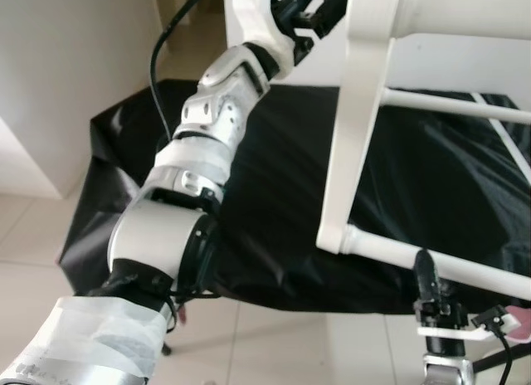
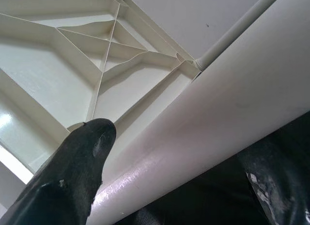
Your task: Building children table
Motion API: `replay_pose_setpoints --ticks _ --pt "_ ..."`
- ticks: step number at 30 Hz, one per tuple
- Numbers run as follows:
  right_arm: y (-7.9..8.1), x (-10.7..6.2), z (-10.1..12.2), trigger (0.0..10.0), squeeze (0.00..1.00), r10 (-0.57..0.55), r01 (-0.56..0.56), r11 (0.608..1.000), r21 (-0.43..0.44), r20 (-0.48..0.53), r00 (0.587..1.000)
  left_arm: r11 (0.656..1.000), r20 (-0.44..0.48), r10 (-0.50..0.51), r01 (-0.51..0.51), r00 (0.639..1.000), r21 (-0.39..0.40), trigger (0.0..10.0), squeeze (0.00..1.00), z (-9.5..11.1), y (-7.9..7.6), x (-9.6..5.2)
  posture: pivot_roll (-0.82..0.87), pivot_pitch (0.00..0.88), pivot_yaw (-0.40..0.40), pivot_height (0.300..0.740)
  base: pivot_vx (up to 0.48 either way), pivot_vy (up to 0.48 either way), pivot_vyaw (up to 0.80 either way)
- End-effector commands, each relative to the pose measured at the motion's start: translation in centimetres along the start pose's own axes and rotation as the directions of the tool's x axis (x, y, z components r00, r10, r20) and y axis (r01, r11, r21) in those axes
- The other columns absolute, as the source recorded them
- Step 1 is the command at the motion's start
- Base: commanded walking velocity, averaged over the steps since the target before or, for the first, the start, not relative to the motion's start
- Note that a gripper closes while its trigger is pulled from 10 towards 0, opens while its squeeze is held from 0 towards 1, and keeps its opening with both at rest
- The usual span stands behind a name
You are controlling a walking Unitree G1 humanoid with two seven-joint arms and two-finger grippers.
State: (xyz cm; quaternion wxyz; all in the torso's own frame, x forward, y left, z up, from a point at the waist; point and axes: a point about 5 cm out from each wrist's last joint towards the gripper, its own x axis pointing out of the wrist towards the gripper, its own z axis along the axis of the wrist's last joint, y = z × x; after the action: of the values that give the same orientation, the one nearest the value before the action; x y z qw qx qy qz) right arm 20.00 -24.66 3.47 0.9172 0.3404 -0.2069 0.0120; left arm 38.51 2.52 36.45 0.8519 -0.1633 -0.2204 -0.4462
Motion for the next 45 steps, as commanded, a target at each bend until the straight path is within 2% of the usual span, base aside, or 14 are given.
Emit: replay_pose_setpoints --ticks 1,20,21,22,23,25,27,28,40,45 --pt "6.7 -21.7 -4.0 10.0 0.00 -0.547 0.595 0.794 0.123 -0.283 0.788 0.996 0.006 -0.085 0.085 0.996 0.022 10.0 0.00 0.5 -0.8 0.4 -0.18 0.177 0.255 0.740 0.000 0.000 0.00" --pt "6.7 -21.7 -4.0 10.0 0.00 -0.547 0.595 0.794 0.123 -0.283 0.788 0.996 0.006 -0.085 0.085 0.996 0.022 10.0 0.00 0.5 -0.8 0.4 -0.18 0.177 0.255 0.740 0.000 0.000 0.00" --pt "6.7 -21.7 -4.1 10.0 0.00 -0.530 0.576 0.810 0.114 -0.279 0.801 0.996 0.003 -0.085 0.085 0.996 0.021 10.0 0.00 0.4 -0.8 0.4 -0.18 0.000 0.000 0.740 0.000 0.000 0.00" --pt "6.7 -21.7 -4.1 10.0 0.00 -0.530 0.576 0.810 0.114 -0.279 0.801 0.996 0.003 -0.085 0.085 0.996 0.021 10.0 0.00 0.4 -0.8 0.4 -0.18 0.000 0.000 0.740 0.000 0.000 0.00" --pt "6.0 -22.2 -4.0 10.0 0.00 -0.631 0.650 0.759 0.032 -0.210 0.747 0.993 -0.009 -0.118 0.119 0.993 0.016 10.0 0.00 -0.4 -1.4 0.7 -0.24 0.000 0.000 0.740 0.000 0.000 0.00" --pt "6.0 -22.2 -4.0 10.0 0.00 -0.631 0.650 0.759 0.032 -0.210 0.747 0.993 -0.009 -0.118 0.119 0.993 0.016 10.0 0.00 -0.4 -1.4 0.7 -0.24 0.000 0.000 0.740 0.000 0.000 0.00" --pt "5.5 -22.9 -3.8 10.0 0.00 -0.746 0.746 0.664 -0.048 -0.115 0.656 0.986 -0.022 -0.166 0.166 0.986 0.012 10.0 0.00 -1.5 -2.1 0.9 -0.25 0.000 0.000 0.740 0.000 0.000 0.00" --pt "5.4 -23.1 -3.8 10.0 0.00 -0.766 0.764 0.642 -0.061 -0.096 0.636 0.984 -0.025 -0.177 0.177 0.984 0.011 10.0 0.00 -1.7 -2.3 1.0 -0.25 0.000 0.000 0.740 0.000 0.000 0.00" --pt "5.4 -23.0 -3.8 10.0 0.00 -0.748 0.744 0.663 -0.081 -0.110 0.655 0.979 -0.032 -0.201 0.202 0.979 0.014 10.0 0.00 -2.0 -2.6 0.9 -0.25 0.000 0.000 0.740 0.000 0.000 0.00" --pt "5.4 -23.1 -3.7 10.0 0.00 -0.757 0.752 0.653 -0.091 -0.105 0.645 0.978 -0.034 -0.206 0.207 0.978 0.016 10.0 0.00 -2.1 -2.6 0.9 -0.25 0.000 0.000 0.740 0.000 0.000 0.00"
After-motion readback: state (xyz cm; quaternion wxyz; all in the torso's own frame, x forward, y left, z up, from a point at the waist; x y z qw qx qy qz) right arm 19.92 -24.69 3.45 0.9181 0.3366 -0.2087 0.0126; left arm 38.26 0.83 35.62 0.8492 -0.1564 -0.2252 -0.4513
